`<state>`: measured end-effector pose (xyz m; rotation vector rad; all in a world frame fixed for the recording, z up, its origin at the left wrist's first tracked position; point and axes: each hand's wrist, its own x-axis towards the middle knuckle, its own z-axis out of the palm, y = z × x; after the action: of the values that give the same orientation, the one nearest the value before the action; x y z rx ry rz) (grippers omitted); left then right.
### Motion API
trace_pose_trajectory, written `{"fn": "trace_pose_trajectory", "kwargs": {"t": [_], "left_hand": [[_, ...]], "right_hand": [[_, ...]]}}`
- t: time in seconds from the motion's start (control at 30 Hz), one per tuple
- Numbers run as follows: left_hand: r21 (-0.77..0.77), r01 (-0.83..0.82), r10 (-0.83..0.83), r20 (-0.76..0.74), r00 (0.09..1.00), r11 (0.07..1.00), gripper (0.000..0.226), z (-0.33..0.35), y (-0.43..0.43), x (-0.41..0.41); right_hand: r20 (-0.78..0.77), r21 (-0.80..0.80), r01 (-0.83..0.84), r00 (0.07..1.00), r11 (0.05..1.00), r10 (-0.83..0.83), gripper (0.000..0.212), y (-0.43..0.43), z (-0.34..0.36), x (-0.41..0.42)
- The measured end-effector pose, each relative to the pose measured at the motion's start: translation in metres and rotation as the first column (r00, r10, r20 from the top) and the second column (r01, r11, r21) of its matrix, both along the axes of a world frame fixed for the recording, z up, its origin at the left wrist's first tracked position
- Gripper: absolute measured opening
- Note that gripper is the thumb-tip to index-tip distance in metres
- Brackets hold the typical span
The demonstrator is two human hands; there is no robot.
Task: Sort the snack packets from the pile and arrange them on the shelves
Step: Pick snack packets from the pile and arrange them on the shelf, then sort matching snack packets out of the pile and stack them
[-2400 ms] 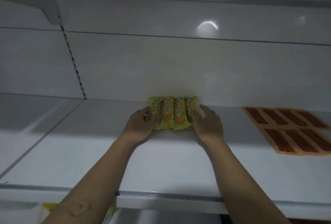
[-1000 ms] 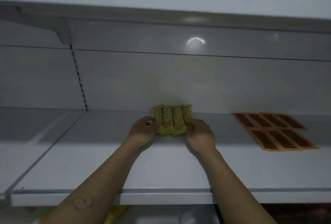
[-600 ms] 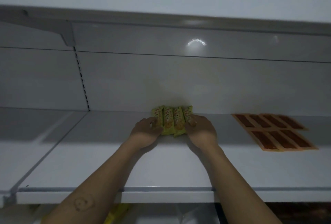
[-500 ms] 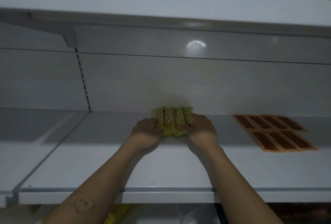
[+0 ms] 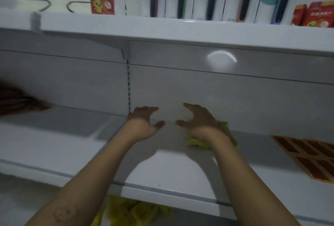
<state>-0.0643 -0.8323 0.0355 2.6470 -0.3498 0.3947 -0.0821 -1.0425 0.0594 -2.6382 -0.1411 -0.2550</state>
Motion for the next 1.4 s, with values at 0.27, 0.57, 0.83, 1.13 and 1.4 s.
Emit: {"fn": "trace_pose_trajectory", "kwargs": {"t": [0.27,0.57,0.83,1.13,1.4], "left_hand": [[0.033,-0.22,0.217,0.075,0.973,0.975,0.074,0.013,0.14,-0.04],[0.051,-0.545,0.543,0.052,0.838,0.837,0.069,-0.004,0.315,-0.121],[0.032,-0.741,0.741,0.024,0.672,0.671,0.066,-0.016,0.421,-0.201],[-0.007,-0.847,0.847,-0.031,0.531,0.531,0.06,-0.038,0.501,-0.239],[0.04,-0.858,0.859,-0.033,0.51,0.511,0.059,-0.05,0.609,-0.194]], "right_hand": [[0.101,-0.039,-0.266,0.958,0.963,0.269,0.079,0.149,0.017,0.012],[0.145,-0.073,-0.55,0.82,0.832,0.554,0.079,0.34,0.0,-0.005],[0.113,-0.067,-0.734,0.667,0.675,0.737,0.075,0.479,-0.022,-0.039],[0.087,-0.046,-0.84,0.536,0.541,0.84,0.071,0.608,-0.044,-0.056],[0.082,0.039,-0.858,0.513,0.512,0.854,0.071,0.734,-0.067,-0.011]]}}
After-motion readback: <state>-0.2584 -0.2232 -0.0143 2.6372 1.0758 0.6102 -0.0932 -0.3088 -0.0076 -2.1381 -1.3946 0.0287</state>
